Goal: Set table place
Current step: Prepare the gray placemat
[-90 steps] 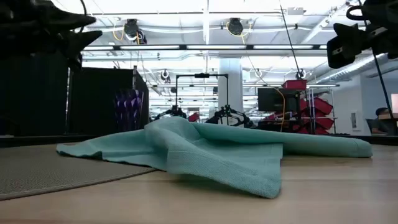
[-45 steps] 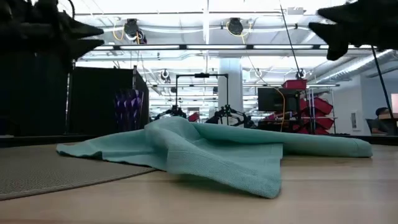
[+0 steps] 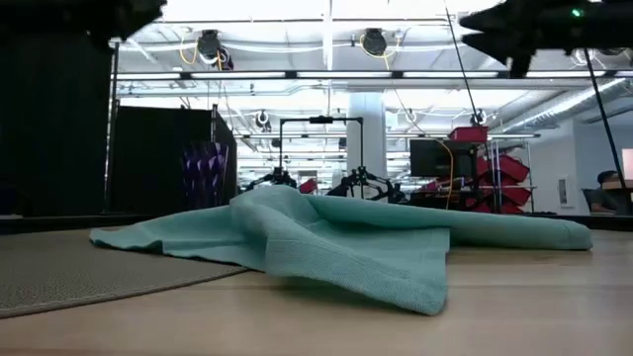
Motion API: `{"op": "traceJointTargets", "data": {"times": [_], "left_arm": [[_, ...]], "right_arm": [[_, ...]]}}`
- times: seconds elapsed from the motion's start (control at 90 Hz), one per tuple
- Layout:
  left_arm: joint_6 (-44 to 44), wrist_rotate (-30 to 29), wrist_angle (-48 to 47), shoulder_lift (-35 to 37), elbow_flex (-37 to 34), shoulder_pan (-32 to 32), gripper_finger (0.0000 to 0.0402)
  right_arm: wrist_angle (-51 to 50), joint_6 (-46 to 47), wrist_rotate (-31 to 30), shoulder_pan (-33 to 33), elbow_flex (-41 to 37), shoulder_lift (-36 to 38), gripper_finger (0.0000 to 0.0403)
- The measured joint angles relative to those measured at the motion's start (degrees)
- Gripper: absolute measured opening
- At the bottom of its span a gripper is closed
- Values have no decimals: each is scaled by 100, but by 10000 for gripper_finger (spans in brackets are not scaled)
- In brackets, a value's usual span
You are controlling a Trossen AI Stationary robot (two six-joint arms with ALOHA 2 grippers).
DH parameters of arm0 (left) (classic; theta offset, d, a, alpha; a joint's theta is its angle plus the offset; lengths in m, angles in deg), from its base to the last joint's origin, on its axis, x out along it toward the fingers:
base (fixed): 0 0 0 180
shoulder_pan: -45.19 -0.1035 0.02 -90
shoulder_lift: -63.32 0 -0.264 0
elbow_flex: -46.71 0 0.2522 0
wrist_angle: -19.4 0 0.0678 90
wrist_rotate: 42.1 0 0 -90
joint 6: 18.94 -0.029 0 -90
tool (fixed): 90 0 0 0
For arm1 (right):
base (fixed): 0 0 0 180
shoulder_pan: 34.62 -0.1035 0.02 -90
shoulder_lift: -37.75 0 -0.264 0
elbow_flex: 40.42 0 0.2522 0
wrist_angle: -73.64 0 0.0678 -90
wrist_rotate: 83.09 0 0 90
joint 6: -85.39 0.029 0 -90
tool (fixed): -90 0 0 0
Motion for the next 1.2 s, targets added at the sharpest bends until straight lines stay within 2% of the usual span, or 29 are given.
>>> {"op": "traceJointTargets", "data": {"times": [0.167, 0.233, 0.356, 0.5, 0.589, 0.711, 0.822, 0.989, 1.089, 1.2], "left_arm": [[-167, -666, 245, -553, 212, -6, 123], [-167, -737, 192, -700, 212, -6, 123], [-22, -472, 188, -946, 212, -4, 123], [625, -431, 351, -1197, 212, -6, 123], [782, -144, 404, -1345, 212, -4, 123], [793, 119, 159, -1532, 212, -4, 123], [987, 137, -803, -1643, 258, 37, 123], [1785, 740, -3347, -1666, 734, 188, 123], [2214, 1175, -4288, -1696, 965, 450, 123], [2691, 1317, -5450, -1700, 1273, 863, 123]], "right_arm": [[1, -138, -337, 229, 924, -1223, 178], [5, -104, -370, 284, 1209, -1608, 178], [1, -157, -319, 357, 1545, -2161, 178], [183, 77, -342, 418, 1823, -2685, 178], [393, 187, -332, 418, 1921, -2946, 178], [481, 144, -32, 418, 2076, -3236, 178], [487, -187, 1, 416, 2205, -3406, 178], [433, -422, 3, 364, 2217, -3503, 178], [298, -406, 108, 366, 2220, -3503, 178], [213, -276, 148, 367, 2220, -3503, 178]]}}
